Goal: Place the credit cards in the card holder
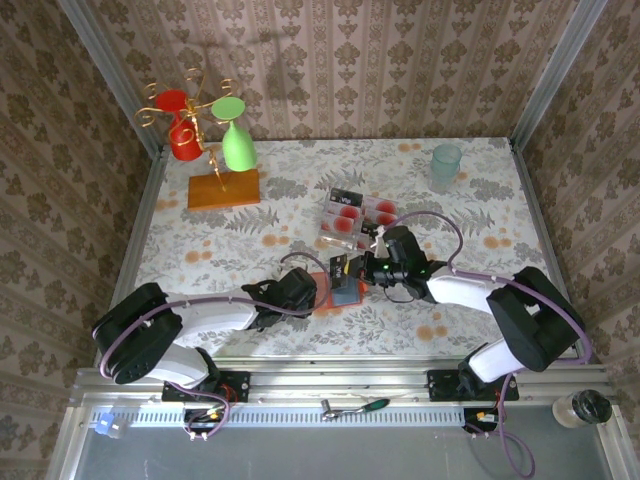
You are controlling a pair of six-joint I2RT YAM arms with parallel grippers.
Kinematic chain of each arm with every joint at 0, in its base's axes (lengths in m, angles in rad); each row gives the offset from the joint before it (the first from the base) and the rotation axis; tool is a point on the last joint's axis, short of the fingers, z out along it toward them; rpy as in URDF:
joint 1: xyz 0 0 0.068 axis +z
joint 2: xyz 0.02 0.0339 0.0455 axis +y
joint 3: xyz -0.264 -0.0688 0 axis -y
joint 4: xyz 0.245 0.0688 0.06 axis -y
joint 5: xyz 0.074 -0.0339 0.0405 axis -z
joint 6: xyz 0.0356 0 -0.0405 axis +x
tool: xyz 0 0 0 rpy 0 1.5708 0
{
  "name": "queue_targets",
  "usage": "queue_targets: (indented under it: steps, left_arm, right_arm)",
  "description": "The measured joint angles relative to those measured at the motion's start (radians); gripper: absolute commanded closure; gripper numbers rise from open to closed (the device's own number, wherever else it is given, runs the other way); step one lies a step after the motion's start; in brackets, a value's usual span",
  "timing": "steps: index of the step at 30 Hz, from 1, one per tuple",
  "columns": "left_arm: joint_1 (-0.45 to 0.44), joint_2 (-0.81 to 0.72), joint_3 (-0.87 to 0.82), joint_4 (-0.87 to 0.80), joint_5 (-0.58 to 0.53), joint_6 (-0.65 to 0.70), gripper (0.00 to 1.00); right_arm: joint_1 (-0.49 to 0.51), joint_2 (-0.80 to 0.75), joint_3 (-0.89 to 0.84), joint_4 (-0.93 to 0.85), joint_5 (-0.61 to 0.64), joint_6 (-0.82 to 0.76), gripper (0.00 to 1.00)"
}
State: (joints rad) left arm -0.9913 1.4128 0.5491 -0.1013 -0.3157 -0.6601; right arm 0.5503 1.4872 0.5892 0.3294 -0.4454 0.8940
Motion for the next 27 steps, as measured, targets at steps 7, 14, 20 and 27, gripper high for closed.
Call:
queue_targets:
  steps: [7, 14, 20, 27]
  left_arm:
    - [0.0, 0.008, 0.0, 0.001, -0.005, 0.0, 0.36]
    - [0.0, 0.011, 0.0, 0.004, -0.008, 0.0, 0.36]
    - [0.0, 0.011, 0.0, 0.004, -0.01, 0.0, 0.36]
    - [0.0, 0.011, 0.0, 0.004, -0.011, -0.001, 0.36]
  right_arm:
    - [0.0, 0.023, -0.062, 0.122, -0.002, 0.008, 1.0]
    - [0.001, 0.07, -0.071, 0.211, -0.008, 0.024, 1.0]
    - [0.01, 0.111, -0.071, 0.254, -0.008, 0.027, 1.0]
    - [0.012, 0.142, -0.095, 0.279, -0.008, 0.027, 1.0]
